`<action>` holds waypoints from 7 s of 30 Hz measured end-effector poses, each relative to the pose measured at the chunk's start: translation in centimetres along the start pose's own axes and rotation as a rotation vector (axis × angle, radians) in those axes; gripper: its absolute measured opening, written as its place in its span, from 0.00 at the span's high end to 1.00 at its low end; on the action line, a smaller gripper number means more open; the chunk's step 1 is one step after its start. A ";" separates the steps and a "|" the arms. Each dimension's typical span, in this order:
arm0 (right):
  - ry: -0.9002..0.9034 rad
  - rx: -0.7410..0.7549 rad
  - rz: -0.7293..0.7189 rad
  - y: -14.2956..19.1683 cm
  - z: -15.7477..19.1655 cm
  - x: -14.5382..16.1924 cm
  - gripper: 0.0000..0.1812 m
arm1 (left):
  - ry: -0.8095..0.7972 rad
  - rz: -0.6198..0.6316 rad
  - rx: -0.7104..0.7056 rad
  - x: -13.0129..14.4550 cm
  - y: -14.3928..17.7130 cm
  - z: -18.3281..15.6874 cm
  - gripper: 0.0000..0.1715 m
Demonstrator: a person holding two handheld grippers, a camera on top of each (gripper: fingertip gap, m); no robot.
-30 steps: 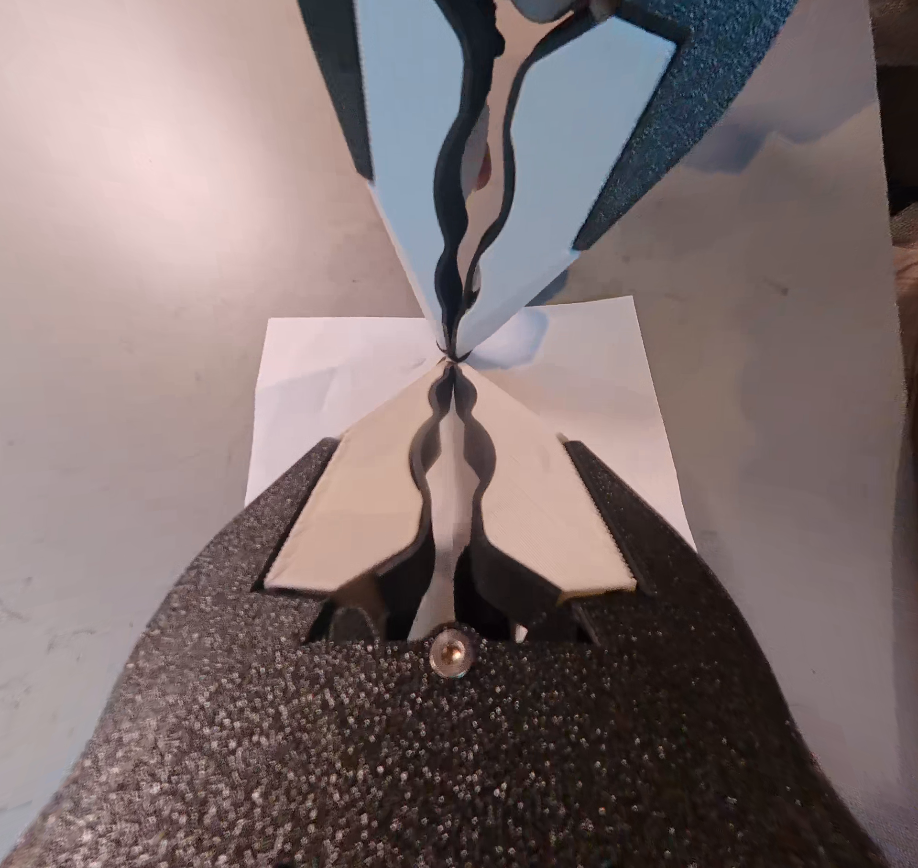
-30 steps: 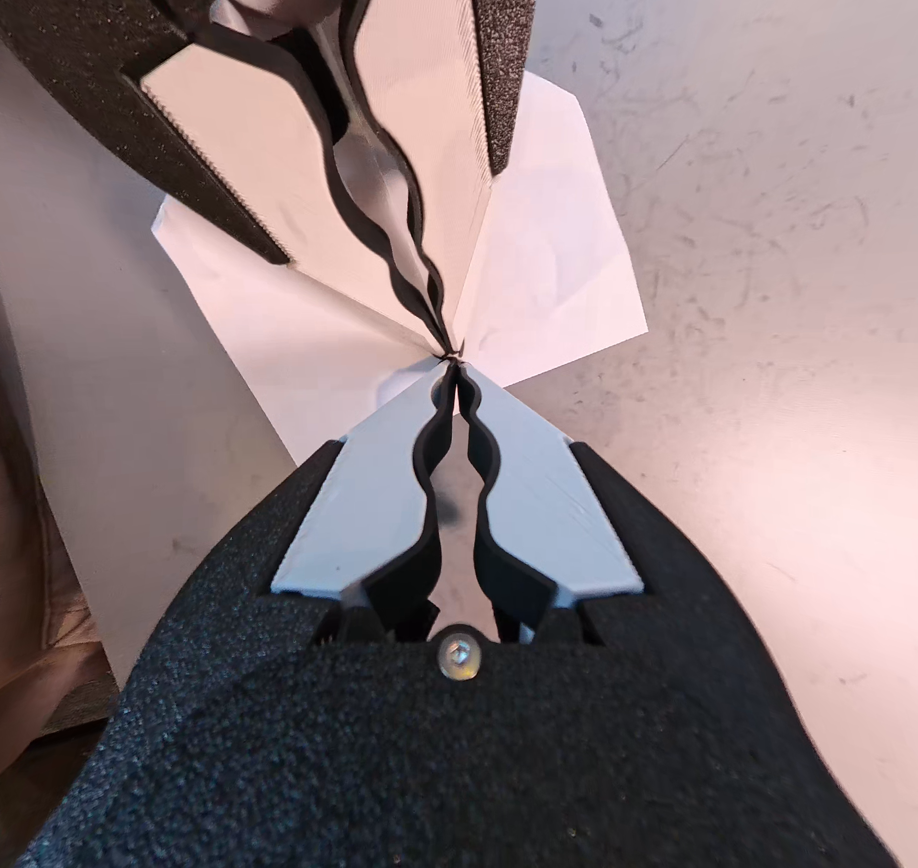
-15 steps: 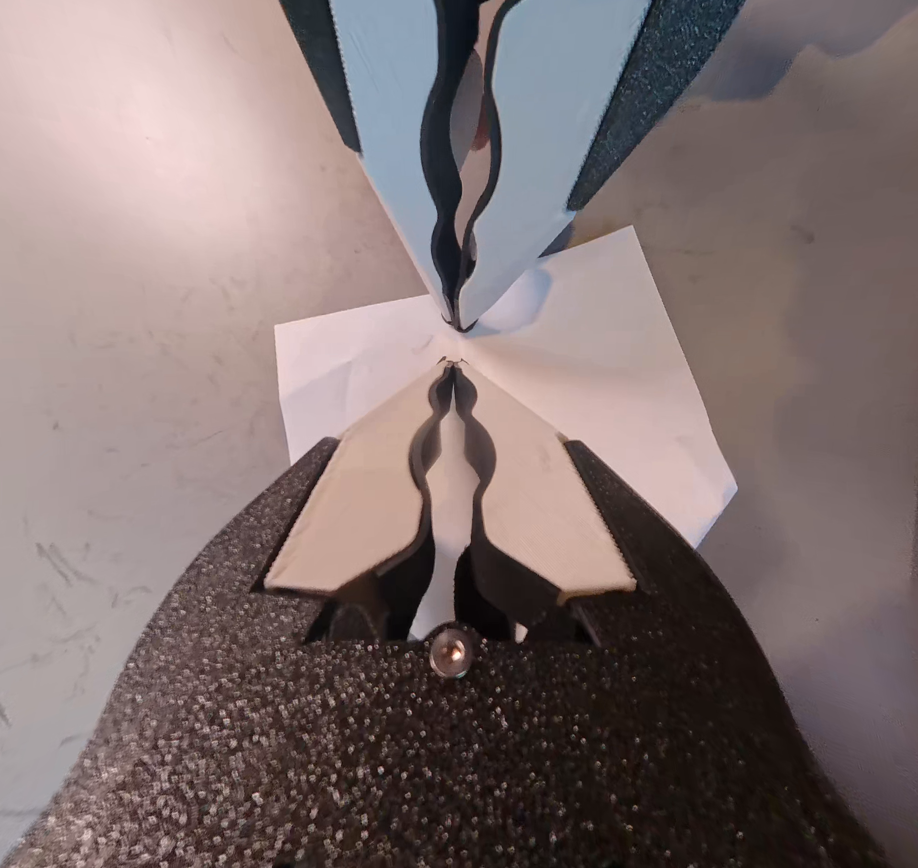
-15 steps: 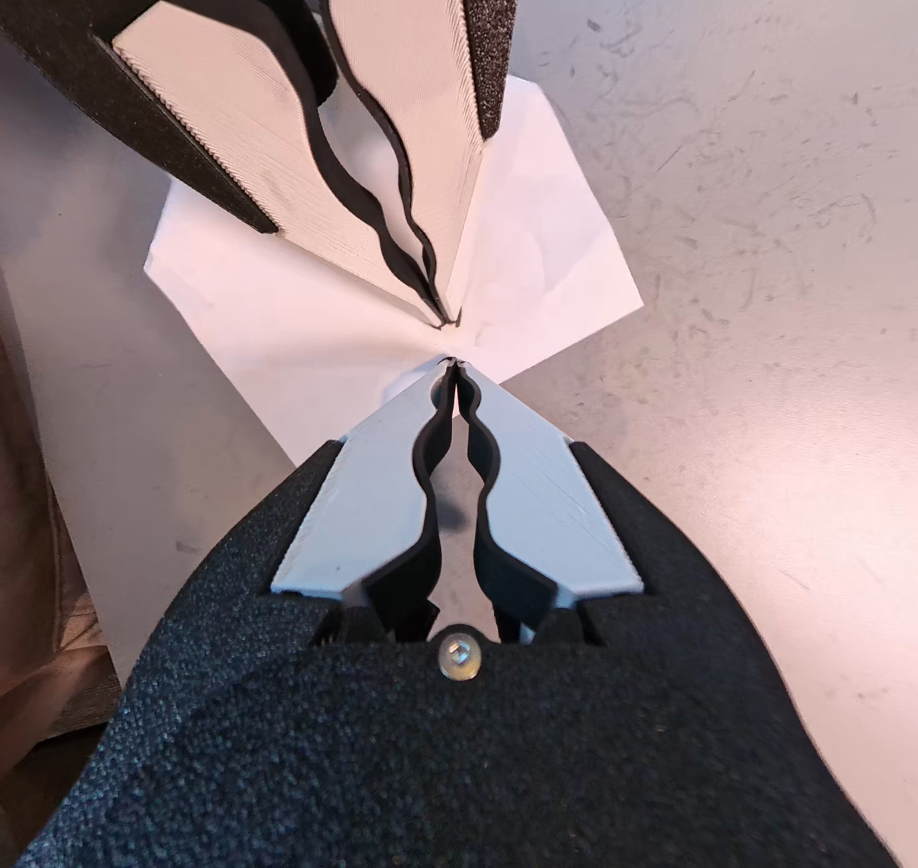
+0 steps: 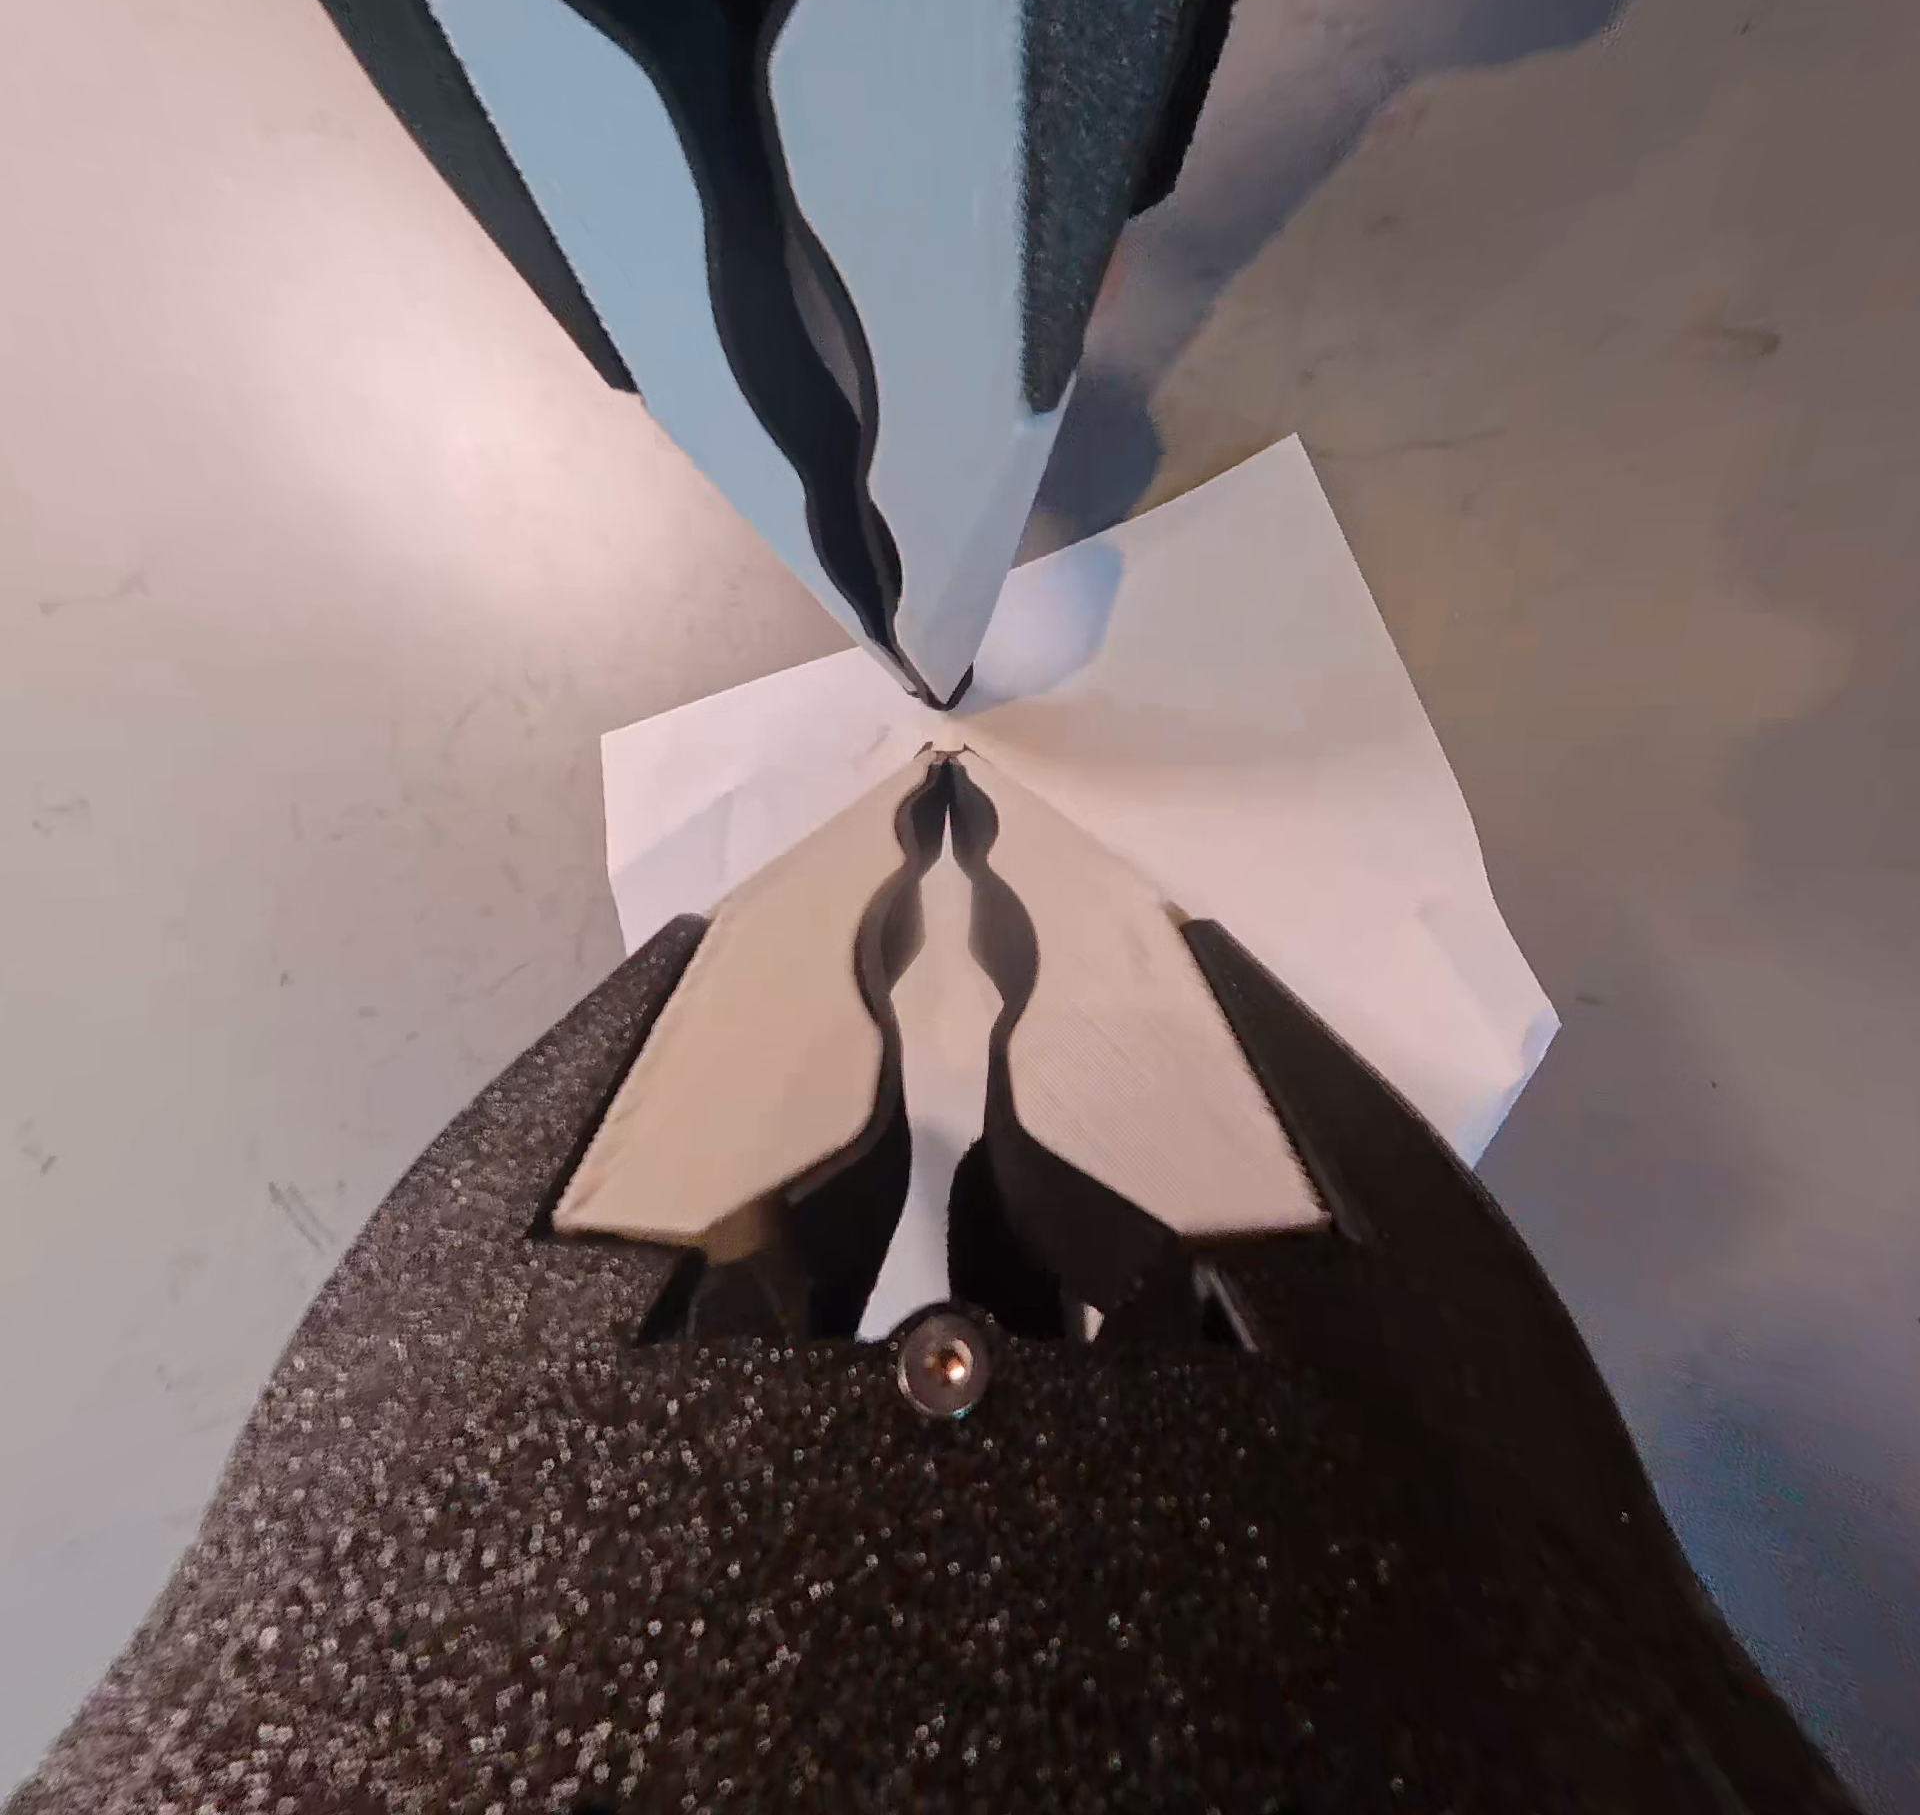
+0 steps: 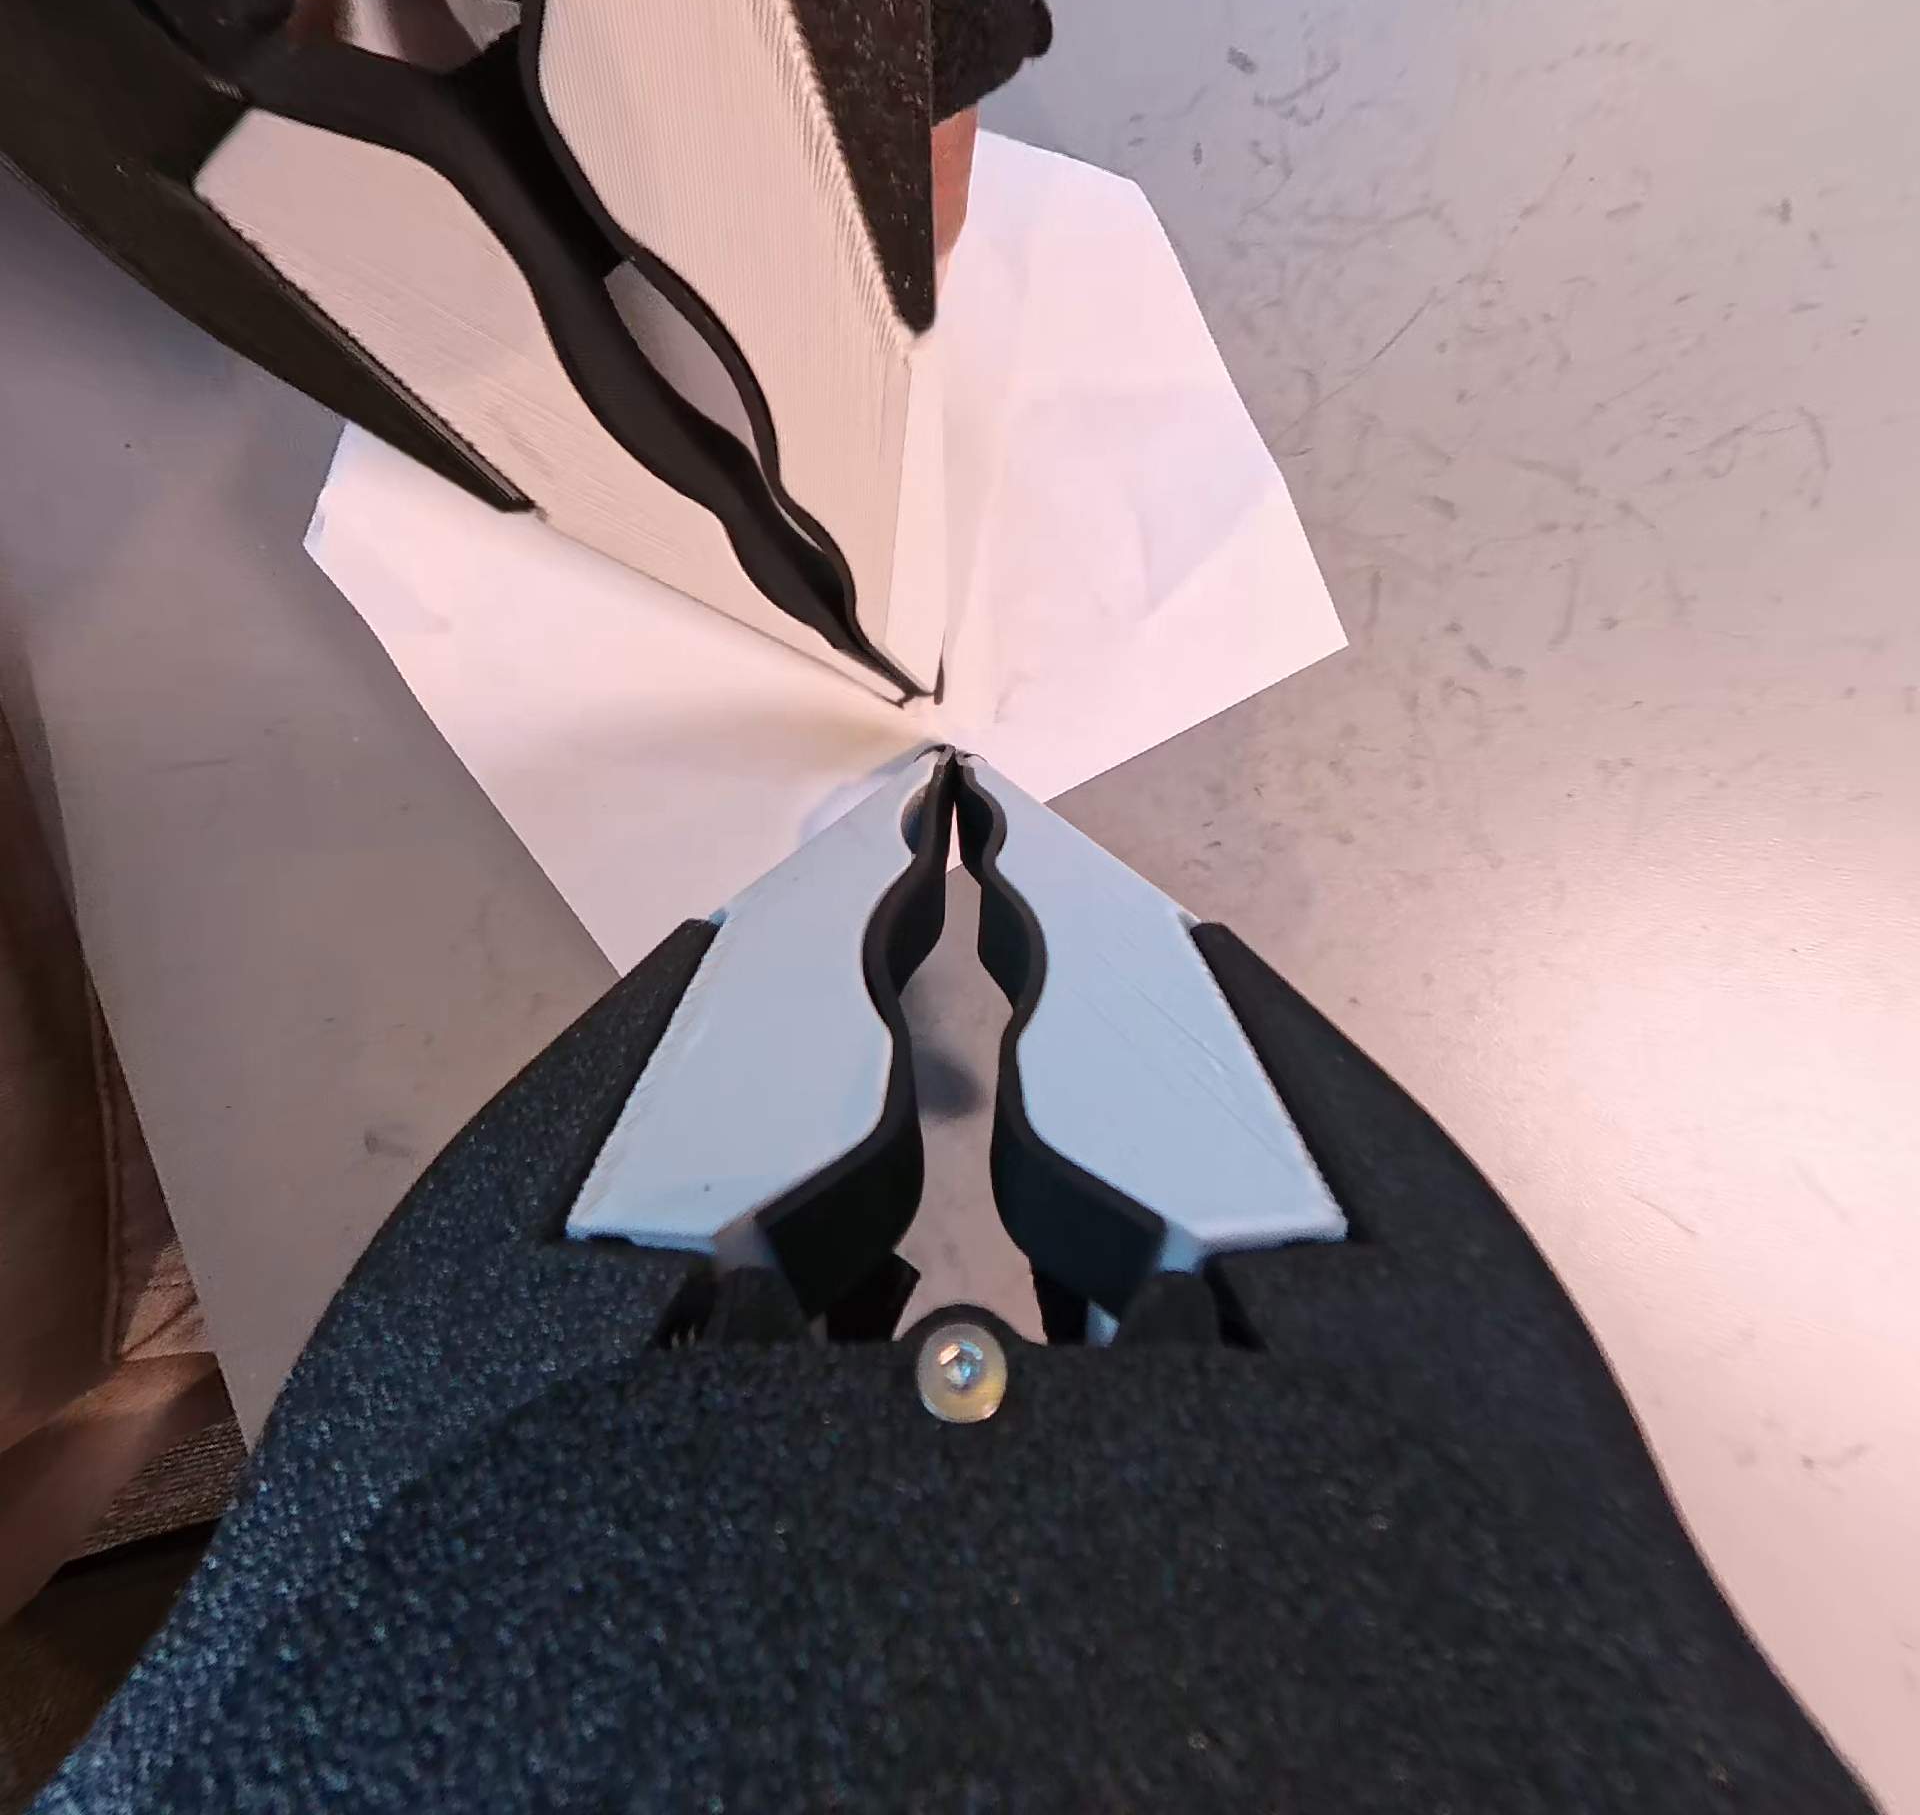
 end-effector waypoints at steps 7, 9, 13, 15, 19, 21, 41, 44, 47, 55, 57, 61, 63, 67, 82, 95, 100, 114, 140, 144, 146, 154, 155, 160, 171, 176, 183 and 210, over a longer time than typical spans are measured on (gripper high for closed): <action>0.020 0.003 0.000 0.0 0.0 0.0 1.00 | 0.042 0.015 0.051 1.6 1.6 -0.7 1.00; 0.017 -0.003 -0.002 0.0 0.0 0.0 1.00 | 0.040 0.027 0.047 2.1 2.1 -1.0 1.00; 0.016 0.001 -0.009 0.0 0.0 0.1 1.00 | 0.090 0.037 0.072 3.2 3.1 -1.4 1.00; 0.014 -0.001 -0.012 0.0 0.0 0.1 1.00 | 0.106 0.041 0.074 3.7 3.6 -1.5 1.00; 0.015 0.000 -0.011 0.0 0.0 0.1 1.00 | 0.150 0.052 0.083 4.8 4.5 -1.9 1.00; 0.016 0.002 -0.013 0.0 0.0 0.1 1.00 | 0.170 0.055 0.089 5.4 5.0 -2.1 1.00; 0.030 -0.003 -0.023 -0.3 0.2 -0.3 1.00 | 0.063 0.064 -0.117 8.6 9.0 -7.0 1.00; 0.036 -0.008 -0.023 -0.4 0.3 -0.4 1.00 | -0.040 0.069 -0.182 8.5 9.2 -8.0 1.00; 0.036 -0.007 -0.023 -0.4 0.4 -0.4 1.00 | -0.113 0.072 -0.227 8.9 9.6 -8.8 1.00; 0.017 -0.003 -0.054 -0.4 0.4 -0.3 1.00 | 0.123 0.062 -0.151 9.1 10.0 -8.4 1.00; -0.004 -0.004 -0.078 -0.4 0.4 -0.2 1.00 | 0.357 0.029 -0.061 9.6 10.4 -7.8 1.00; -0.027 0.027 -0.101 -0.1 0.4 0.3 1.00 | 0.692 -0.079 0.140 9.1 10.3 -7.5 0.84; -0.069 0.042 -0.118 0.1 0.4 0.8 1.00 | 0.691 -0.084 0.161 8.5 10.0 -7.5 0.82; -0.141 0.075 -0.170 0.5 0.2 1.8 1.00 | 0.720 -0.123 0.226 6.8 9.6 -7.4 0.80; -0.145 0.060 -0.364 3.5 0.3 4.7 0.96 | 0.429 0.047 -0.035 4.8 6.9 -7.5 1.00; -0.030 -0.139 -0.267 4.4 -1.6 2.5 0.61 | 0.050 -0.101 -0.268 2.8 9.5 -5.5 1.00; 0.091 0.004 -0.006 1.7 -1.6 2.8 0.83 | 0.244 -0.136 -0.211 3.8 10.3 -5.4 1.00; 0.359 0.216 -0.315 8.4 0.5 -2.0 1.00 | 0.682 -0.470 0.163 2.2 9.9 -4.0 0.70; 0.445 0.169 -0.514 9.7 5.8 5.0 0.86 | -0.358 -0.195 -0.364 0.1 8.9 -4.3 1.00; 0.451 0.154 -0.457 6.0 6.4 6.6 0.99 | -0.298 -0.139 -0.267 1.9 7.5 -5.3 1.00; 0.418 0.128 -0.463 5.3 6.4 6.8 1.00 | -0.242 -0.124 -0.203 2.4 7.1 -5.5 1.00; 0.268 0.026 -0.449 4.4 4.3 6.1 0.86 | 0.122 -0.096 0.083 4.4 5.5 -4.8 1.00; 0.260 0.020 -0.427 4.1 4.0 6.1 0.85 | 0.177 -0.110 0.121 4.5 5.4 -4.7 1.00; 0.241 0.009 -0.372 3.3 2.8 5.1 0.96 | 0.375 -0.156 0.282 4.8 5.1 -3.8 1.00; -0.437 -0.516 -0.129 1.9 0.3 4.4 1.00 | 0.630 -0.170 0.337 6.1 5.7 -1.9 0.96; -0.545 -0.617 -0.094 1.6 0.2 4.3 1.00 | 0.827 -0.164 0.392 6.9 5.2 -1.2 0.99; -0.623 -0.635 -0.150 2.0 -0.2 4.6 0.97 | 0.886 -0.048 0.532 6.9 4.7 -0.2 1.00; -0.734 -0.602 -0.052 1.5 -0.8 5.2 1.00 | 0.883 0.177 0.721 7.7 4.2 2.1 1.00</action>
Point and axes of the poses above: each gripper's, where its closed fingertips meet, y back along the fingers, x out of its underside, z = x × y across the jaws, the point moved 6 cm from there along y, back along the fingers, and after that the axes turned 9 degrees about -y, right-handed, at the moved point
